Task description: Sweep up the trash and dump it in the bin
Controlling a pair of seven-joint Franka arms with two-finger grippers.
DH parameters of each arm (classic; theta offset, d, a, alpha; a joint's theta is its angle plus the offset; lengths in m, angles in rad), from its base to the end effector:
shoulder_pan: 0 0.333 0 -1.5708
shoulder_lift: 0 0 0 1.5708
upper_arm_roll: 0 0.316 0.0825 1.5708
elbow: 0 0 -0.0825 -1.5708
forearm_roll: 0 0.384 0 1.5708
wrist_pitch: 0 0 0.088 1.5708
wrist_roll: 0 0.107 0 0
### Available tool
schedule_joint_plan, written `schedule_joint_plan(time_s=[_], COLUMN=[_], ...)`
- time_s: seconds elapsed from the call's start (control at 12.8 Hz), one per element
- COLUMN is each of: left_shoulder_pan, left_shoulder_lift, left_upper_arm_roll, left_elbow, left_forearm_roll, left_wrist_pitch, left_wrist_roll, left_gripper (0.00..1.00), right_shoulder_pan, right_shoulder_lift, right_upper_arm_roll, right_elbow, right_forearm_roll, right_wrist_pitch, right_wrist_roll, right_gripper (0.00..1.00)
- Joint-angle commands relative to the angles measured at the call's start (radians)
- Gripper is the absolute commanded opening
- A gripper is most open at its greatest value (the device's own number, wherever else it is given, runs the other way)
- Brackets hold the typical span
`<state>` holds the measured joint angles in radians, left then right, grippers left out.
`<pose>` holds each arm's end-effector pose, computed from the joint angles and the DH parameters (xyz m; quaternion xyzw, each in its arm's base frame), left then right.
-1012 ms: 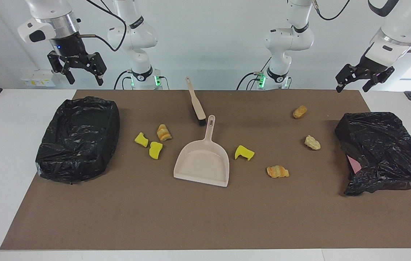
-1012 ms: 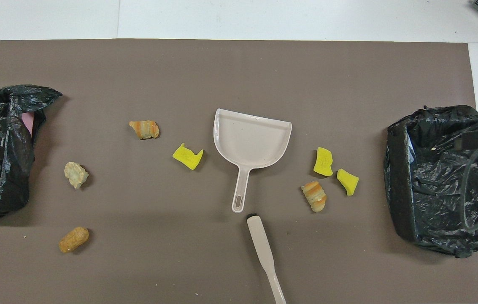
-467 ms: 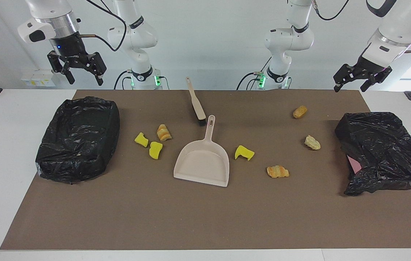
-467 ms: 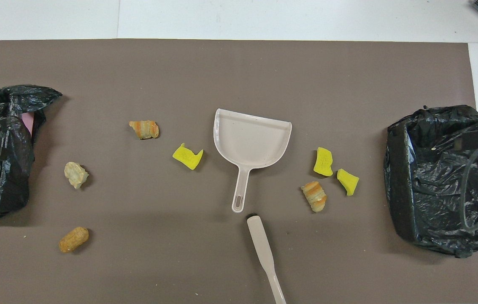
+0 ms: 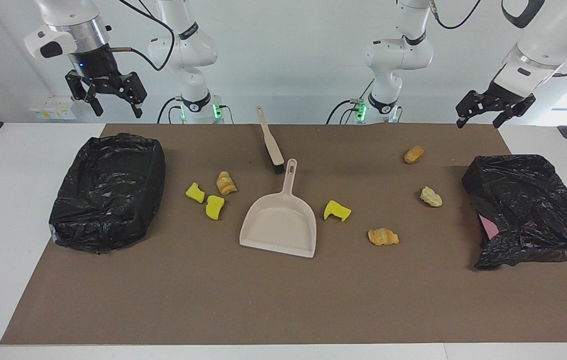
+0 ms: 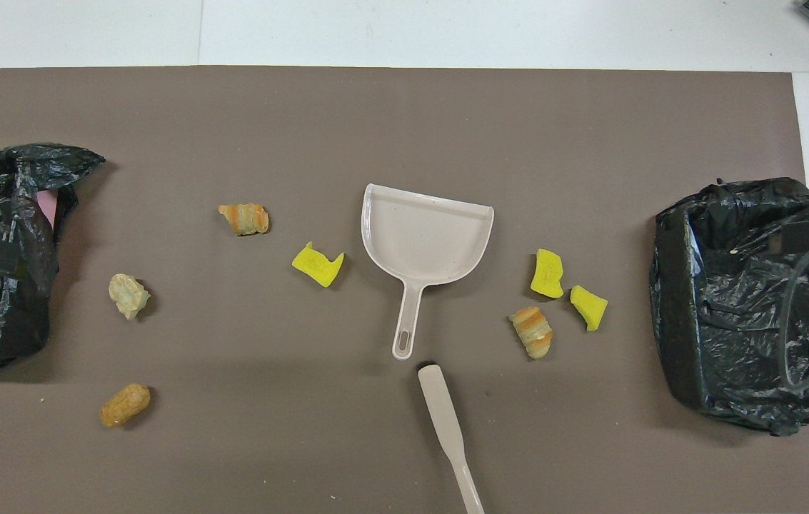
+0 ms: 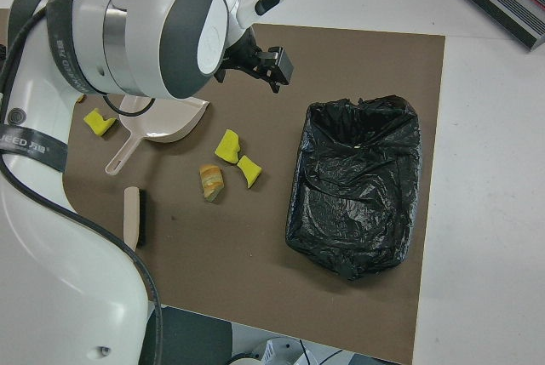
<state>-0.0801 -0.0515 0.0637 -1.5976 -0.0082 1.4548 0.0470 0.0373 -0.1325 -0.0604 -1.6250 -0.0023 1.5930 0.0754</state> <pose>0.5258 -0.0086 0.6302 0.9984 -0.0321 -0.0456 0.0064 0.5146 -0.0146 0.6716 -0.9975 0.0491 -0.0500 0.0042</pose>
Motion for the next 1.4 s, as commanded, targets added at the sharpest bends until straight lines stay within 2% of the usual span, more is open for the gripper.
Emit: schedule_joint_plan(time_s=[0.0,0.31,0.47,0.78,1.01,1.17,1.32], left_shoulder_pan=[-0.049,-0.142,-0.217,-0.416,-0.577,-0.686,-0.818], left_shoulder_lift=[-0.056,-0.109,-0.154,-0.156,-0.146,-0.127,-0.069], left_upper_arm_roll=[0.008,0.008,0.007,0.007,0.007,0.007,0.007], left_elbow=[-0.109,-0.287,-0.39,-0.452,-0.513,-0.528,-0.536], left_forearm_roll=[-0.007,-0.007,-0.009,-0.01,-0.016,-0.026,-0.026], left_wrist_pitch=[0.041,0.148,0.238,0.288,0.377,0.418,0.484], left_wrist_roll=[0.001,-0.027,-0.102,-0.379,-0.621,-0.746,-0.936], left_gripper=[1.0,1.0,1.0,1.0,1.0,1.0,1.0], right_shoulder_pan=[-0.01,-0.01,-0.01,-0.01,-0.01,-0.01,-0.01], right_shoulder_lift=[-0.016,-0.016,-0.016,-0.016,-0.016,-0.016,-0.016], right_upper_arm_roll=[0.005,0.005,0.005,0.005,0.005,0.005,0.005], right_elbow=[-0.01,-0.01,-0.01,-0.01,-0.01,-0.01,-0.01], right_forearm_roll=[0.013,0.013,0.013,0.013,0.013,0.013,0.013], right_wrist_pitch=[-0.019,-0.019,-0.019,-0.019,-0.019,-0.019,-0.019], right_wrist_roll=[-0.022,-0.022,-0.022,-0.022,-0.022,-0.022,-0.022], right_gripper=[1.0,1.0,1.0,1.0,1.0,1.0,1.0])
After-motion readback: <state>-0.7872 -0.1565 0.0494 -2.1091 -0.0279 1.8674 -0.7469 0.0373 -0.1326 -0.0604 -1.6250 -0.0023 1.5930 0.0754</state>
